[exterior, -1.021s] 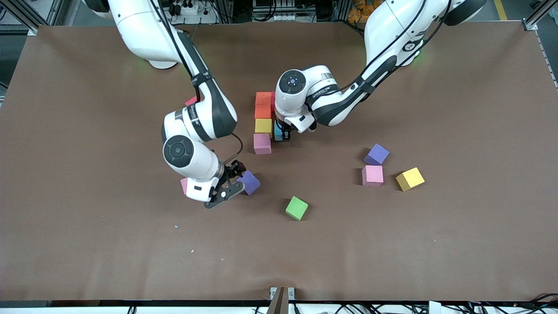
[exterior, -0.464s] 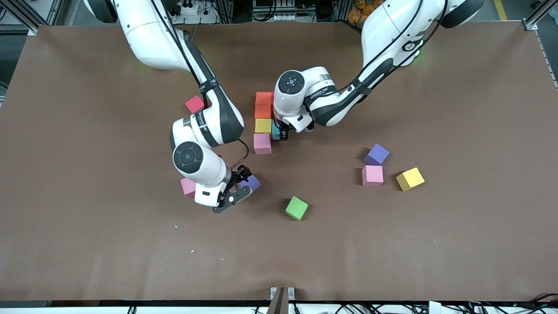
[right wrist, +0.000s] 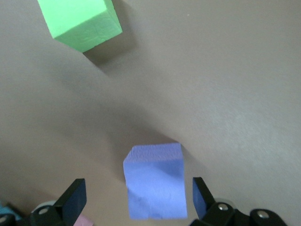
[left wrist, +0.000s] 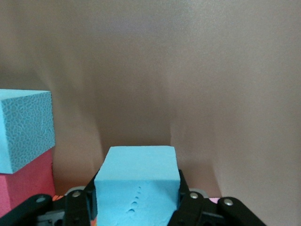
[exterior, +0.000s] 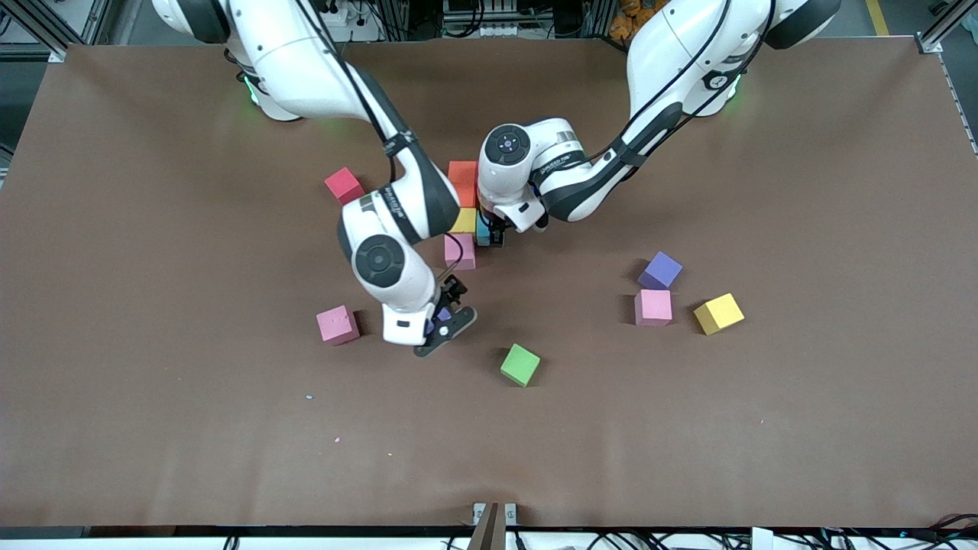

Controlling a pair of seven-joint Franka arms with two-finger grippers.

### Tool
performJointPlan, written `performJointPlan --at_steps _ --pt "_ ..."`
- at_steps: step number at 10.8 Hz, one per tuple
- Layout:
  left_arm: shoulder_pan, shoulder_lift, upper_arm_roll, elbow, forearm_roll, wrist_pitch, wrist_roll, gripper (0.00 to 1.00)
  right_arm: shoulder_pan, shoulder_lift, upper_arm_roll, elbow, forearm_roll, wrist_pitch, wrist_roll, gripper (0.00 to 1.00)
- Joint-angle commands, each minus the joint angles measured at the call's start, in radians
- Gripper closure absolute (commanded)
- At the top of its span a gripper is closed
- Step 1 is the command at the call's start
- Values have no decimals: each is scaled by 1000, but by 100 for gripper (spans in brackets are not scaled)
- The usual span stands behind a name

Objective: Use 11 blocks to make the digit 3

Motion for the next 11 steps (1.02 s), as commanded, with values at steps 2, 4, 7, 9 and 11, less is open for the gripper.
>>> performJointPlan --at_steps 2,4,7,9,11 --pt "-15 6 11 0 12 14 -45 100 15 29 -4 -36 -24 88 -5 0" --pt "-17 14 11 2 12 14 -45 100 13 32 -3 -34 -68 88 -5 0" --pt "-18 14 10 5 11 14 -46 100 13 41 -3 -36 -91 88 -5 0" --pt "-18 14 10 6 11 14 -46 100 13 52 -3 -37 -105 88 -2 0" --pt "-26 20 10 14 7 14 -46 100 13 55 -4 -37 -108 88 -2 0"
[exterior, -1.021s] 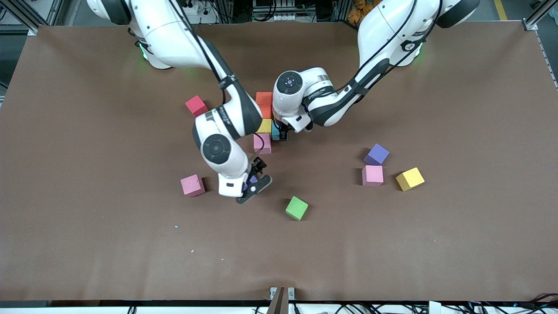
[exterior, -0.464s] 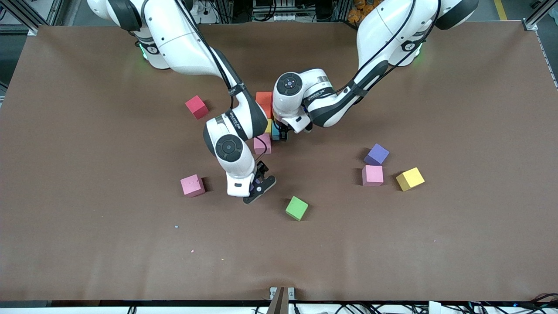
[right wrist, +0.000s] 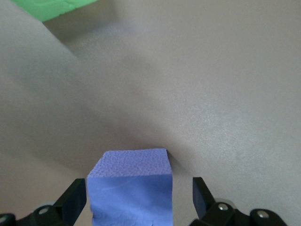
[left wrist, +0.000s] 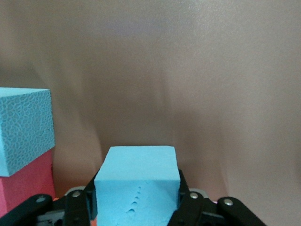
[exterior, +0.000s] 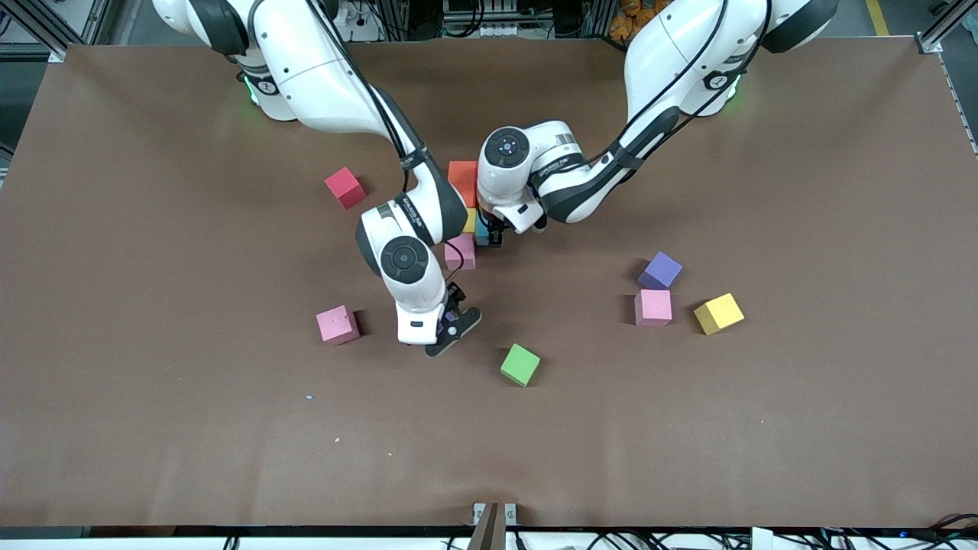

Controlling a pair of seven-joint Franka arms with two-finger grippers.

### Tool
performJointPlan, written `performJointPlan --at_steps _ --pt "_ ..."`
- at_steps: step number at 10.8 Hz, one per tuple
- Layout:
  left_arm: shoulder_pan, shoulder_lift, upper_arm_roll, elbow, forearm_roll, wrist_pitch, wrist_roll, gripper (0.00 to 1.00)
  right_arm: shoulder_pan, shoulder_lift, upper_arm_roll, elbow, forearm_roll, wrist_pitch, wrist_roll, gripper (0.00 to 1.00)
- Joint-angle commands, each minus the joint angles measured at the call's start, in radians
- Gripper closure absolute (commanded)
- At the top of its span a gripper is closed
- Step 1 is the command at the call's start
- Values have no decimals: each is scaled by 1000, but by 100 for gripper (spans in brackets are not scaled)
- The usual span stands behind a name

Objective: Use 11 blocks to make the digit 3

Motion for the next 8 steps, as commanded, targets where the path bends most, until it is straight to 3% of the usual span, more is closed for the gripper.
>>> performJointPlan --at_steps 1,2,3,5,6,7,8 --pt "-17 7 6 16 7 6 -46 100 -3 8 1 2 -17 4 -8 15" --pt "-17 7 6 17 7 6 -46 100 -6 8 1 2 -17 4 -3 65" --pt "-18 8 6 17 7 6 -46 100 -10 8 1 2 -15 4 0 86" --pt "-18 11 6 17 7 6 -46 100 -19 -1 -1 14 -3 -9 3 86" --pt "-14 11 8 17 -2 7 -48 81 -35 -8 -1 25 -3 -12 5 86" --pt "-18 17 8 17 9 10 -49 1 -56 -18 -1 42 -1 -22 5 86" --pt "-26 17 8 17 11 10 -59 0 -84 -18 -1 68 -3 -44 5 86"
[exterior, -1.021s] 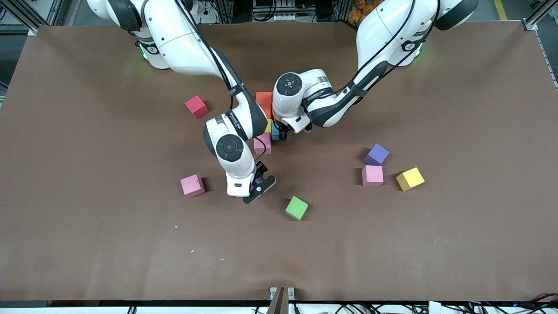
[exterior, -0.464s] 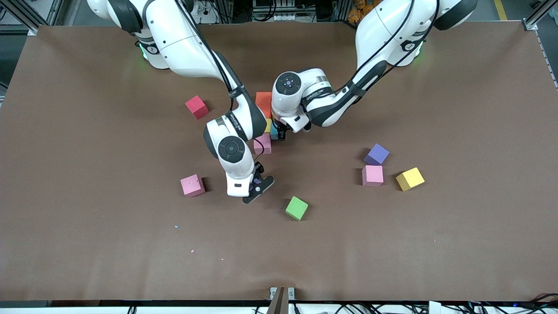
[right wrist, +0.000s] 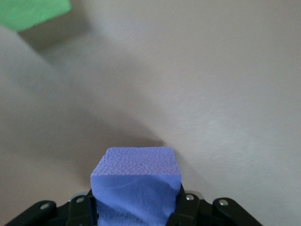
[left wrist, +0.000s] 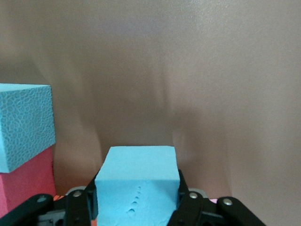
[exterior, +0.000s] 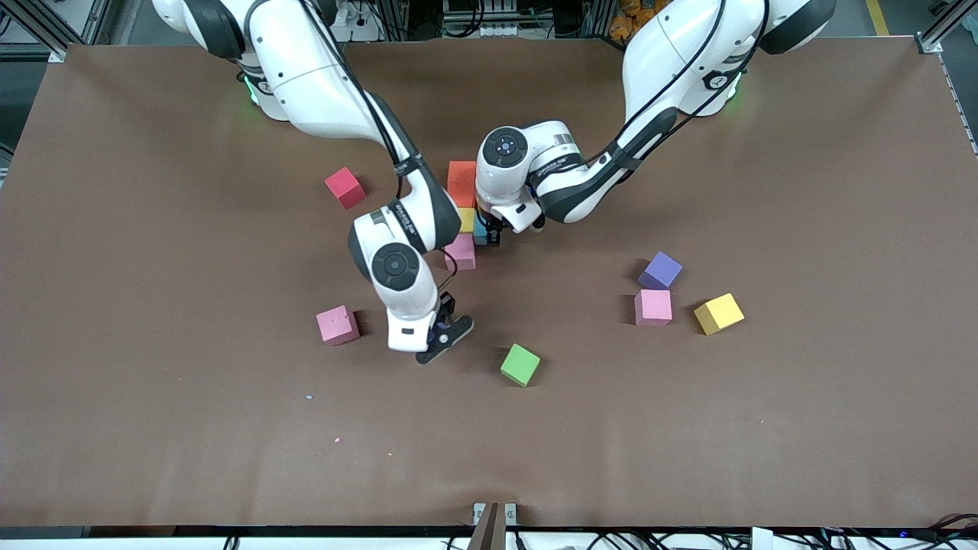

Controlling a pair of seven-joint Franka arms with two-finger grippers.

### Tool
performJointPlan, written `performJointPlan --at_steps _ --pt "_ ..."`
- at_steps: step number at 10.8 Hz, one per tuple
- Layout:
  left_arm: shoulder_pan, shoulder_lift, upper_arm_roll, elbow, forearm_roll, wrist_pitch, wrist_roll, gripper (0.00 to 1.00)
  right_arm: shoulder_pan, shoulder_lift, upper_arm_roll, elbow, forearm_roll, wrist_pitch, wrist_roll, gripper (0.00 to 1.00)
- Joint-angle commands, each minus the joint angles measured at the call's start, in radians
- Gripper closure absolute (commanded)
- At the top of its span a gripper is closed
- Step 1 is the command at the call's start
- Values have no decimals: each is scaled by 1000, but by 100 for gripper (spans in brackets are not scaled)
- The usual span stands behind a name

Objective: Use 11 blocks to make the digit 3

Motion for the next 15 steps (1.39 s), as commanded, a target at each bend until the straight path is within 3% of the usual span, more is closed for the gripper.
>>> performJointPlan --at_steps 1,5,8,10,13,15 --pt "-18 9 7 11 11 9 -56 0 -72 -21 9 53 -4 -64 2 85" --pt "2 -27 4 6 9 3 -45 0 -121 -27 3 90 -4 -119 34 85" --pt "43 -129 -44 -49 0 -46 -19 0 -114 -24 12 92 -3 -107 201 85" --pt "217 -182 -203 -89 -2 -88 74 0 -83 -24 14 92 -1 -107 353 85" --pt "545 -183 -457 -98 -2 -259 261 0 -11 -24 14 80 0 -116 511 85" --pt "766 -183 -570 -141 -2 -296 428 0 35 -30 14 46 2 -105 560 84"
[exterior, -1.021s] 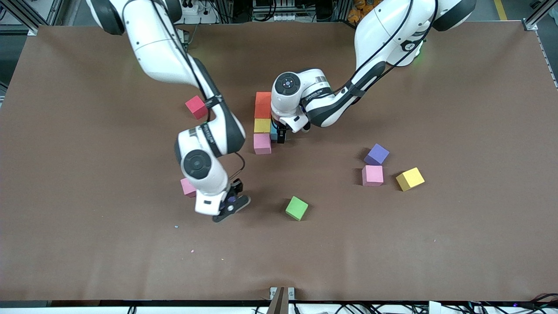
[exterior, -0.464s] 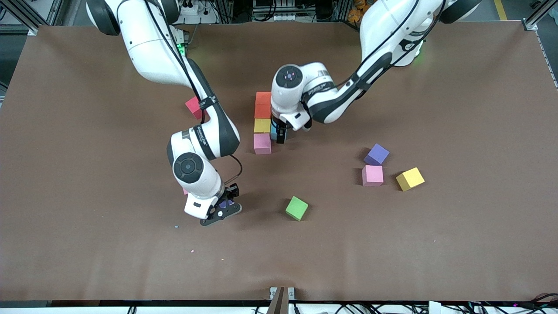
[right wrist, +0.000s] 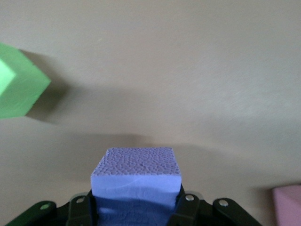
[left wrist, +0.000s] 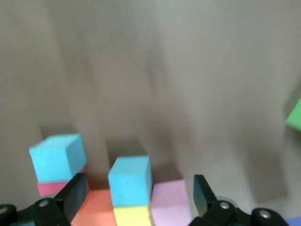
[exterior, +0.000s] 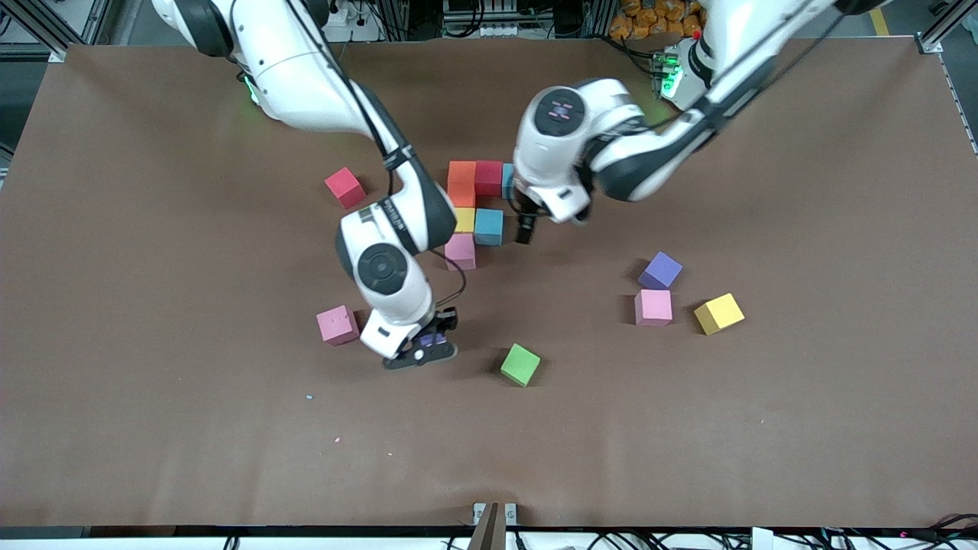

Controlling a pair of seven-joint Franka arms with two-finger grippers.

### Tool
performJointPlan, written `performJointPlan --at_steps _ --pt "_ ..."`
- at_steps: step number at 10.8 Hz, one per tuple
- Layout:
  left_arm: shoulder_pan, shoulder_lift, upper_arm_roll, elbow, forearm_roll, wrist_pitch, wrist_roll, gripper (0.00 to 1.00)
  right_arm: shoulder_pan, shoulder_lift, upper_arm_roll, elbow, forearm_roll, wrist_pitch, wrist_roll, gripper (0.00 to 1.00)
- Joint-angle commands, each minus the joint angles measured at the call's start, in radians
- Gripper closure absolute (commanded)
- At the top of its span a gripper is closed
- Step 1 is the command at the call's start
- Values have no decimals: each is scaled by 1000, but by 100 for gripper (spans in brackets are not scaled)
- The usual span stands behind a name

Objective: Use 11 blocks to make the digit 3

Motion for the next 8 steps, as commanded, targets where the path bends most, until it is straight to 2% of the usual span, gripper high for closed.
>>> performJointPlan --at_steps 1,4,6,8 --pt "247 -16 -125 -64 -1 -65 198 0 39 -31 0 -65 1 3 52 84" --pt "463 -16 -174 -53 -1 -148 543 0 87 -40 0 -139 1 80 106 84" --pt "512 -13 -167 -16 13 -187 728 0 107 -42 0 -165 1 98 120 84" --pt "514 -8 -124 13 18 -188 896 0 127 -45 0 -178 1 97 128 84"
